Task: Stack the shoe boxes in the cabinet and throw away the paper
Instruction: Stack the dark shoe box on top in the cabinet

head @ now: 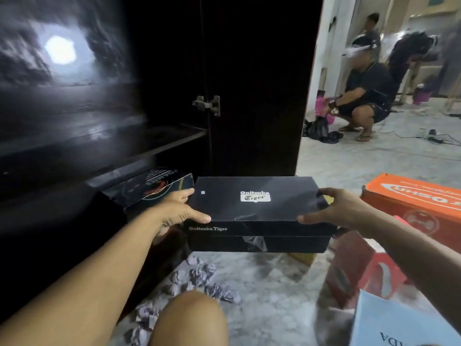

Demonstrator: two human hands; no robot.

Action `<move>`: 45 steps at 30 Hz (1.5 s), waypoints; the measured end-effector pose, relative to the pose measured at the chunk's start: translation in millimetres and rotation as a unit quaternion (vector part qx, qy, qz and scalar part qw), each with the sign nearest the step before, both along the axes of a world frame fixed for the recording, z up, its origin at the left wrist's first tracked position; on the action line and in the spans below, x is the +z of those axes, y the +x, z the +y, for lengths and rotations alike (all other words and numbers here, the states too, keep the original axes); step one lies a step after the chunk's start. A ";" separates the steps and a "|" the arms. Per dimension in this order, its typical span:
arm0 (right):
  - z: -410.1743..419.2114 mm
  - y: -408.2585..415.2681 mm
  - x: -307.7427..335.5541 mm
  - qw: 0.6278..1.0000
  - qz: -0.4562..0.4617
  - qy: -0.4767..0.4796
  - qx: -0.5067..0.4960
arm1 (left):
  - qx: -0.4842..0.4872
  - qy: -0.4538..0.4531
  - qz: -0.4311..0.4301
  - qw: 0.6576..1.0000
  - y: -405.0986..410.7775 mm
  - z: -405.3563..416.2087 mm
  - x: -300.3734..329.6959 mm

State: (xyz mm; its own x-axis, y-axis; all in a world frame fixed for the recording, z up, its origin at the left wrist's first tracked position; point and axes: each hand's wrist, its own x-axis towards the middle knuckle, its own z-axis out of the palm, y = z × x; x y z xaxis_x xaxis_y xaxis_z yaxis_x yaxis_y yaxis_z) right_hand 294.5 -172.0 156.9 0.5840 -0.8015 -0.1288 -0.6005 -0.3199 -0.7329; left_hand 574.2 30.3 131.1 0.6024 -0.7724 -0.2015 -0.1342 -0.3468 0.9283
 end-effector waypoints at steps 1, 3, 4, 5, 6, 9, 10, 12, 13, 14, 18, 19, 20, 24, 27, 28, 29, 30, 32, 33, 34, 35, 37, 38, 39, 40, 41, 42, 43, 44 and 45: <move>0.3 17.4 -2.3 1.000 0.002 -0.008 0.005 | 0.014 -0.001 0.008 1.000 9.8 6.3 -5.1; 0.0 51.7 -8.6 1.000 -0.003 -0.007 0.020 | 0.053 -0.001 0.025 0.998 28.0 17.8 -12.8; -1.0 68.7 -12.6 1.000 -0.006 -0.007 0.030 | 0.076 -0.003 0.031 0.997 36.7 23.4 -15.4; -1.1 85.4 -15.8 0.999 -0.011 -0.010 0.038 | 0.100 -0.007 0.033 0.994 46.4 29.0 -18.2; -1.5 101.7 -19.1 0.999 -0.017 -0.013 0.045 | 0.124 -0.010 0.034 0.992 55.6 34.5 -20.6; -0.3 149.5 -25.3 0.997 -0.045 -0.004 0.068 | 0.192 -0.024 0.040 0.980 80.3 49.3 -25.2; -0.2 164.4 -27.4 0.995 -0.056 0.002 0.080 | 0.213 -0.029 0.040 0.976 86.7 52.9 -25.7; 1.1 192.6 -31.8 0.993 -0.077 0.001 0.095 | 0.246 -0.042 0.041 0.968 97.8 60.1 -25.8; 1.2 206.1 -34.7 0.991 -0.087 -0.001 0.099 | 0.260 -0.050 0.039 0.963 102.7 63.4 -26.0; 0.4 219.9 -38.2 0.990 -0.097 -0.001 0.101 | 0.275 -0.057 0.035 0.959 107.9 65.7 -26.4; -5.1 269.9 -49.9 0.986 -0.125 0.003 0.112 | 0.322 -0.072 0.001 0.944 133.4 72.2 -34.2; -7.2 281.4 -53.3 0.984 -0.134 0.007 0.115 | 0.332 -0.077 -0.009 0.940 140.6 73.3 -37.3; -8.6 292.1 -56.4 0.982 -0.145 0.011 0.117 | 0.341 -0.079 -0.023 0.936 147.1 73.9 -40.3; -13.2 333.0 -65.7 0.977 -0.191 -0.007 0.100 | 0.376 -0.094 -0.060 0.920 169.7 69.7 -50.3; -14.2 360.8 -71.9 0.973 -0.217 -0.015 0.074 | 0.401 -0.102 -0.079 0.907 182.5 61.6 -53.6; -14.7 368.8 -74.9 0.972 -0.225 -0.019 0.066 | 0.406 -0.105 -0.086 0.904 186.2 58.7 -53.8; -14.7 375.9 -78.2 0.972 -0.227 -0.029 0.063 | 0.410 -0.106 -0.094 0.901 190.2 55.7 -54.2; -13.7 383.1 -81.9 0.972 -0.222 -0.047 0.067 | 0.413 -0.104 -0.103 0.899 195.1 52.2 -55.0; -6.6 395.0 -87.5 0.969 -0.199 -0.105 0.106 | 0.424 -0.103 -0.113 0.893 204.3 45.0 -55.5; -0.9 400.3 -89.5 0.963 -0.189 -0.136 0.134 | 0.430 -0.106 -0.116 0.889 209.2 41.2 -55.9; 4.8 405.7 -91.8 0.955 -0.182 -0.165 0.168 | 0.435 -0.110 -0.119 0.886 213.7 37.5 -56.6; 10.9 410.2 -93.1 0.945 -0.174 -0.188 0.206 | 0.440 -0.116 -0.122 0.882 217.7 33.6 -57.7; 20.3 419.1 -95.2 0.925 -0.149 -0.216 0.273 | 0.447 -0.127 -0.131 0.876 223.4 26.0 -58.9; 23.2 423.4 -95.8 0.919 -0.136 -0.225 0.293 | 0.448 -0.127 -0.136 0.874 224.9 23.0 -59.1; 25.2 426.8 -95.5 0.916 -0.128 -0.228 0.303 | 0.448 -0.126 -0.141 0.874 225.4 21.0 -59.1; 25.6 430.3 -95.6 0.915 -0.125 -0.228 0.310 | 0.446 -0.123 -0.144 0.875 226.0 19.8 -59.6; 26.0 432.8 -94.6 0.913 -0.125 -0.227 0.314 | 0.443 -0.120 -0.147 0.876 226.4 19.5 -59.8; 25.3 435.5 -94.2 0.912 -0.121 -0.225 0.321 | 0.440 -0.119 -0.153 0.877 227.6 20.1 -60.7; 24.5 437.5 -93.7 0.910 -0.111 -0.225 0.330 | 0.436 -0.118 -0.158 0.878 229.2 21.3 -61.6; 23.2 439.8 -93.5 0.909 -0.094 -0.225 0.338 | 0.433 -0.117 -0.162 0.879 230.3 22.4 -62.3; 21.9 441.4 -92.8 0.908 -0.073 -0.226 0.345 | 0.428 -0.114 -0.165 0.881 231.1 23.5 -62.4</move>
